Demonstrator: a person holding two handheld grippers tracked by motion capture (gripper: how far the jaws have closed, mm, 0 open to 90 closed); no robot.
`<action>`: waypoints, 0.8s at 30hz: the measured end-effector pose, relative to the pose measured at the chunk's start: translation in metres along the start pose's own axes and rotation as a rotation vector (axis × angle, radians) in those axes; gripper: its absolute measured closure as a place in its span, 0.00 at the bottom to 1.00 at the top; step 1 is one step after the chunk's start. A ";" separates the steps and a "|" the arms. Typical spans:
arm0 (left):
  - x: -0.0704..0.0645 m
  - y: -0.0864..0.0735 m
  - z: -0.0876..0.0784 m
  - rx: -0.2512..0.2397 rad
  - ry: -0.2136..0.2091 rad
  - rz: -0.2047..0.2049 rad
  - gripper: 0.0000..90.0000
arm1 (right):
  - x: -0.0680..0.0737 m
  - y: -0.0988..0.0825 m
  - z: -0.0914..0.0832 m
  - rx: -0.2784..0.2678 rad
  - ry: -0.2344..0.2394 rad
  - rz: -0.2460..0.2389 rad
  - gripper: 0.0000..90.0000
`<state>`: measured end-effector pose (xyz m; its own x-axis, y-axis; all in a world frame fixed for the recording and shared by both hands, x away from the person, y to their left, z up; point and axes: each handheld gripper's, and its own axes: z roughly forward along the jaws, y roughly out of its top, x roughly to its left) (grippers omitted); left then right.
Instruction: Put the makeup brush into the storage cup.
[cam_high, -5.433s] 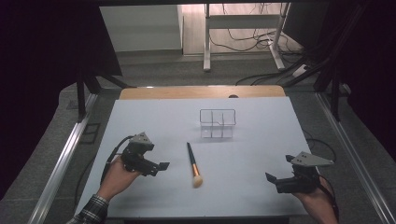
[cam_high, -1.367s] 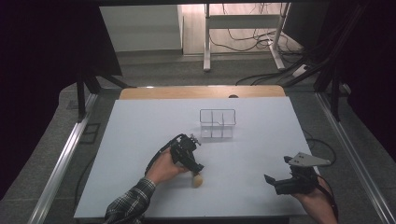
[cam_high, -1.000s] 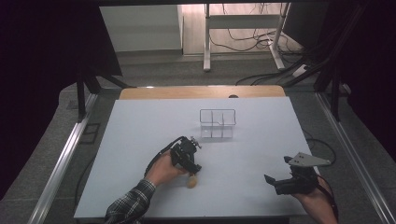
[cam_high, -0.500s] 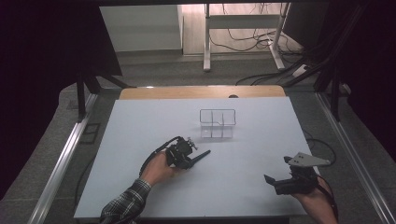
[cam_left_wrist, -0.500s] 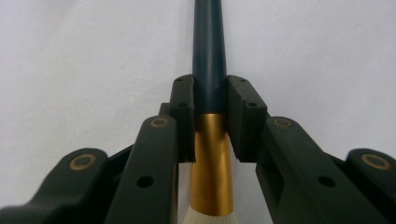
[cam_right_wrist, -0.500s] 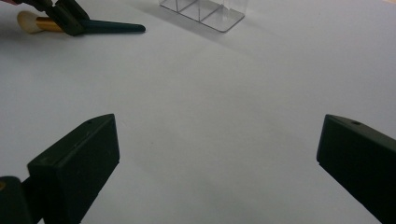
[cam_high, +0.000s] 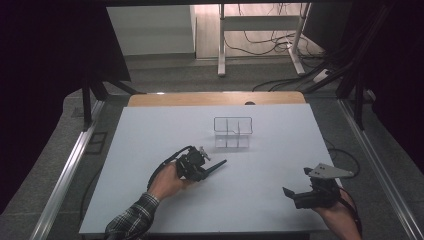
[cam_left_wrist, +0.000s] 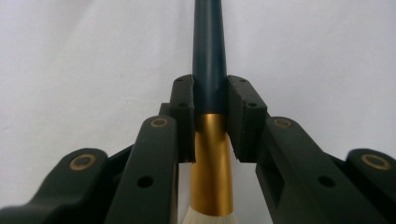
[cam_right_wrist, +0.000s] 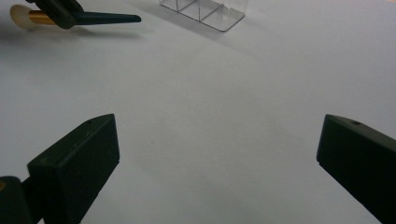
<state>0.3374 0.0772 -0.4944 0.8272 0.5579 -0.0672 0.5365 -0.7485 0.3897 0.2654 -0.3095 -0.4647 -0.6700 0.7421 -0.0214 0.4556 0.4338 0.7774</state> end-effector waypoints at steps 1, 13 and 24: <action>-0.001 0.000 -0.001 -0.002 -0.008 0.003 0.83 | 0.000 0.000 0.000 0.000 0.000 0.000 0.00; -0.014 -0.004 -0.017 -0.033 -0.004 0.061 0.83 | 0.001 0.000 0.000 0.008 -0.002 -0.006 0.00; -0.027 -0.012 -0.034 -0.094 -0.019 0.081 0.83 | 0.003 0.001 0.001 0.023 0.003 -0.009 0.00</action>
<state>0.3029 0.0828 -0.4663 0.8705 0.4897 -0.0487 0.4506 -0.7534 0.4789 0.2646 -0.3058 -0.4647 -0.6760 0.7365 -0.0259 0.4630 0.4518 0.7625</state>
